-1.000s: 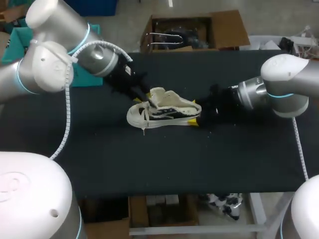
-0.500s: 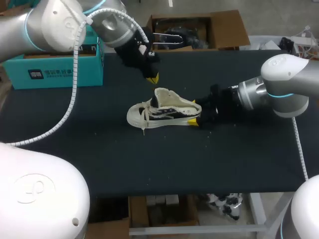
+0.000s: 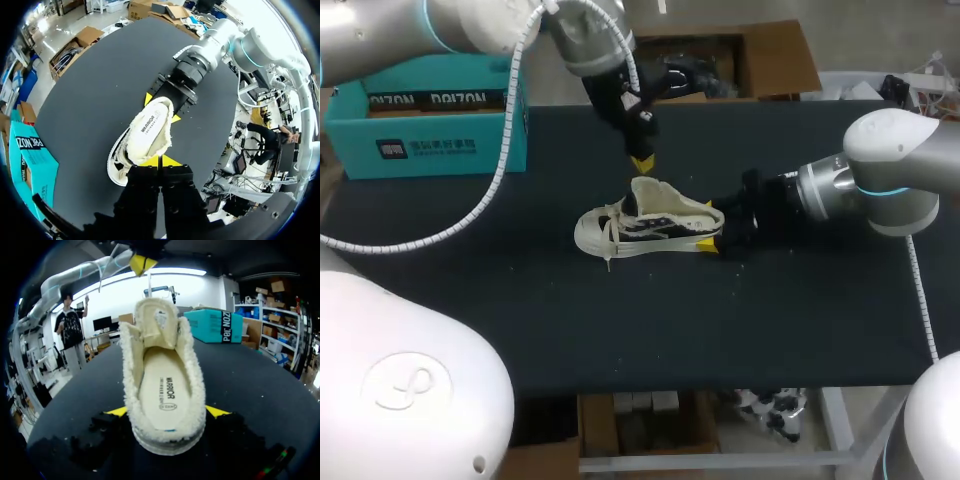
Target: Open the shoe tongue, take the insole out of the shoe, put the insole back into the shoe, and pack the shoe into the shoebox
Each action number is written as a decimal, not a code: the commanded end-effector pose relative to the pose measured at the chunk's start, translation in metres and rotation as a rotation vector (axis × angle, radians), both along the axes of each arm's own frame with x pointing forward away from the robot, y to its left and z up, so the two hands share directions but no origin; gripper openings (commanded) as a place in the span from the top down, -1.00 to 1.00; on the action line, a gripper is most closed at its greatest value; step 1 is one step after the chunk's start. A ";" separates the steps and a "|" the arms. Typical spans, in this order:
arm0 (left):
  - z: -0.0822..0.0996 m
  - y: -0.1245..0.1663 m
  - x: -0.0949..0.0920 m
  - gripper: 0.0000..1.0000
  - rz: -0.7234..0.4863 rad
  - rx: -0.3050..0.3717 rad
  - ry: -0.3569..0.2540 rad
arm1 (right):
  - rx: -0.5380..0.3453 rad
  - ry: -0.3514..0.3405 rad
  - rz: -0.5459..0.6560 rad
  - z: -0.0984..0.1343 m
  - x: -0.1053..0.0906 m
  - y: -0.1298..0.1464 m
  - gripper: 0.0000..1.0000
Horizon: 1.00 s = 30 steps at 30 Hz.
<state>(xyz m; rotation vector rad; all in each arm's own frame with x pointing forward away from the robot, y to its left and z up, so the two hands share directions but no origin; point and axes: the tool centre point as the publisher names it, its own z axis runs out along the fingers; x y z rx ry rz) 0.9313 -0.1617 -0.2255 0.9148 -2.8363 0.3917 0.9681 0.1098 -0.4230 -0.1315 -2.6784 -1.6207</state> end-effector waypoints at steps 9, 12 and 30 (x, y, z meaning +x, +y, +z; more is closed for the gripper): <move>-0.027 -0.017 0.032 1.00 -1.064 0.285 -0.002 | 0.005 0.001 0.004 -0.005 0.002 -0.002 1.00; -0.040 -0.021 0.035 1.00 -1.079 0.222 -0.036 | 0.005 0.001 0.004 -0.005 0.002 -0.002 1.00; -0.088 -0.024 0.022 1.00 -0.941 0.079 -0.042 | 0.005 0.001 0.004 -0.005 0.002 -0.002 1.00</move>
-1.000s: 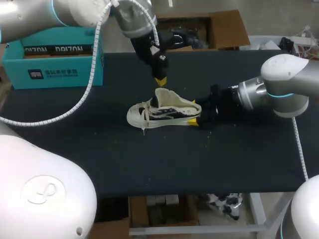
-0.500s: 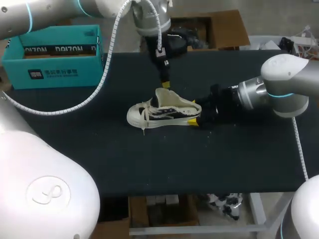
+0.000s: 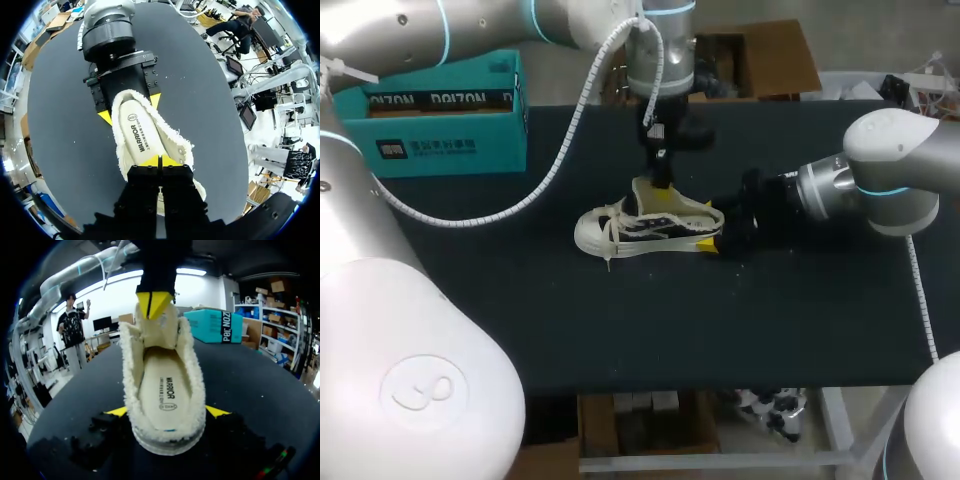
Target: Open the shoe tongue, take the insole out of the shoe, put the insole back into the shoe, and pack the shoe into the shoebox
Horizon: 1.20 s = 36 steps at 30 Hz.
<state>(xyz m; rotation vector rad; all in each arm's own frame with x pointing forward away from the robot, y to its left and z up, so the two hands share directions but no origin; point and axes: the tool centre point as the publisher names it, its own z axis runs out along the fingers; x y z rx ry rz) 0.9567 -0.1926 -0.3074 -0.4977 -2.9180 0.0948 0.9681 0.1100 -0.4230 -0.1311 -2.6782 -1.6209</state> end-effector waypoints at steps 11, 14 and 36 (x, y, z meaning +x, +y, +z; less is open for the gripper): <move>-0.035 0.006 -0.022 1.00 0.066 -0.029 0.046 | 0.005 0.001 0.004 -0.005 0.002 -0.002 1.00; -0.044 0.006 -0.026 1.00 0.072 -0.022 0.050 | 0.005 0.001 0.004 -0.005 0.002 -0.002 1.00; -0.084 0.009 -0.039 1.00 0.215 0.026 -0.058 | 0.005 0.001 0.004 -0.005 0.002 -0.002 1.00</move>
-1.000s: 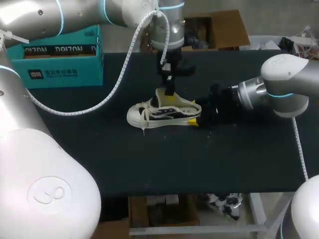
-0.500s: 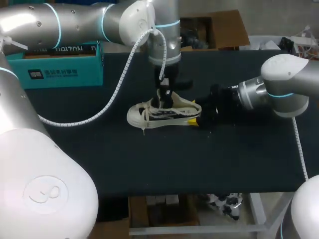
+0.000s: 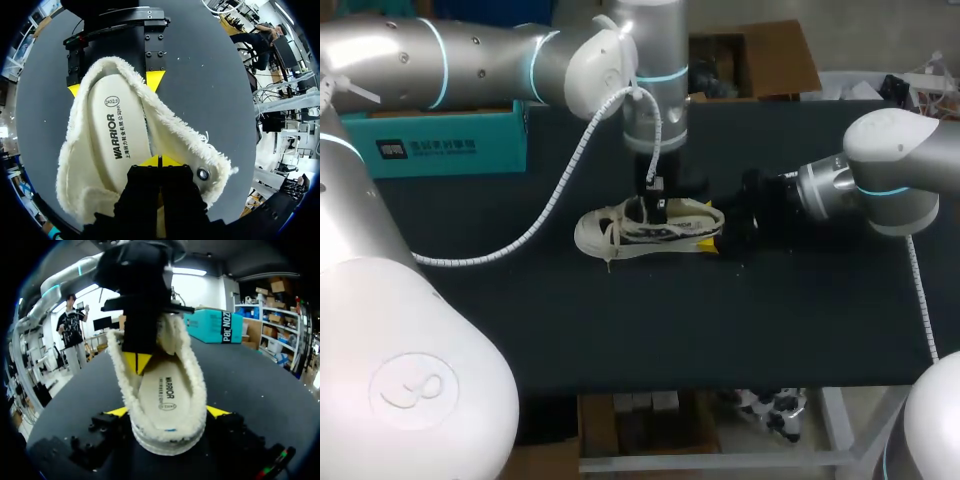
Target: Open the shoe tongue, take the insole out of the shoe, put the insole back into the shoe, and pack the shoe into the shoebox
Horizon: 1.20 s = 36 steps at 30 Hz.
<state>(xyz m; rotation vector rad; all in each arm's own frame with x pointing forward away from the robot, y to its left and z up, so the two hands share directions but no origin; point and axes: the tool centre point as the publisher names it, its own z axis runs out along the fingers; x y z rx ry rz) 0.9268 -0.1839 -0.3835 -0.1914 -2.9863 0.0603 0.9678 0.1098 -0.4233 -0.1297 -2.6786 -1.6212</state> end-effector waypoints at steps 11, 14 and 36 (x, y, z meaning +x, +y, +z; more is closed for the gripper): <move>-0.018 0.003 0.002 0.92 0.044 -0.010 -0.079 | 0.005 0.001 0.003 -0.004 0.003 -0.002 1.00; -0.025 0.003 0.007 0.80 0.048 -0.009 -0.081 | 0.005 0.001 0.003 -0.004 0.003 -0.002 1.00; -0.043 -0.015 0.004 1.00 0.029 -0.013 -0.061 | 0.005 0.001 0.003 -0.004 0.003 -0.002 1.00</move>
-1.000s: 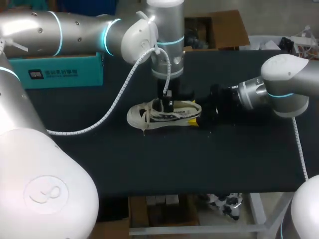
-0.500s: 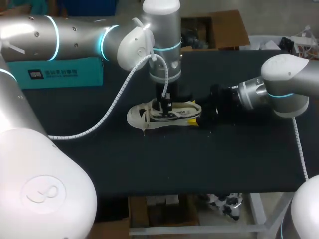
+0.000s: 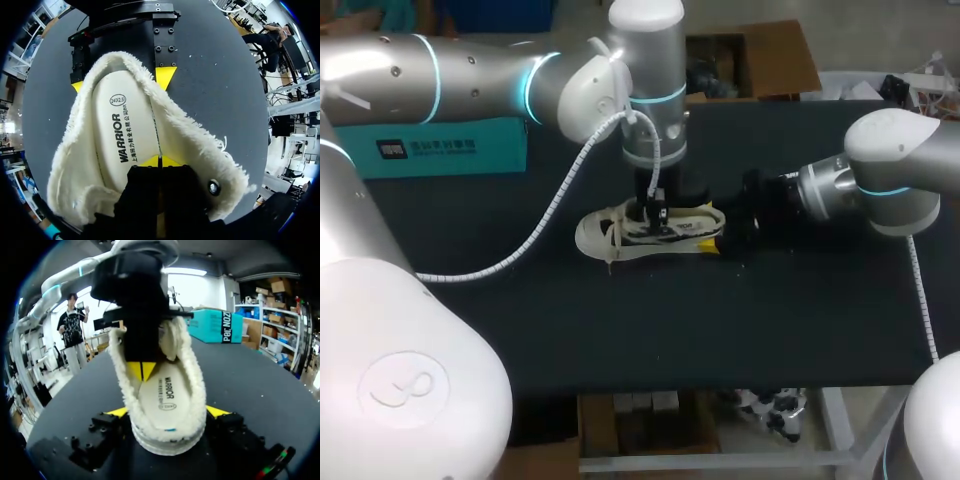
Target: Open the shoe tongue, take the insole out of the shoe, put the insole back into the shoe, and pack the shoe into the shoebox
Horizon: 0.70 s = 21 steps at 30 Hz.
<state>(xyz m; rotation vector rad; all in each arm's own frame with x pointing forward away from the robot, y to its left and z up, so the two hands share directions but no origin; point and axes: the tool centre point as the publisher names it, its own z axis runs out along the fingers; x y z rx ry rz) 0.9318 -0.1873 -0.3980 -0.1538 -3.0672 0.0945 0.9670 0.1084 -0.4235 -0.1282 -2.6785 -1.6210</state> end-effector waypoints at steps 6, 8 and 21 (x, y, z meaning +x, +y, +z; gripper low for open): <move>-0.045 -0.012 0.001 0.59 0.027 0.010 -0.008 | 0.005 0.002 0.002 -0.004 0.003 -0.001 1.00; -0.049 -0.012 0.002 0.40 0.043 0.012 -0.040 | 0.005 0.002 0.002 -0.004 0.003 -0.001 1.00; -0.078 -0.012 0.016 0.65 0.055 0.052 -0.247 | 0.005 0.002 0.002 -0.004 0.003 -0.001 1.00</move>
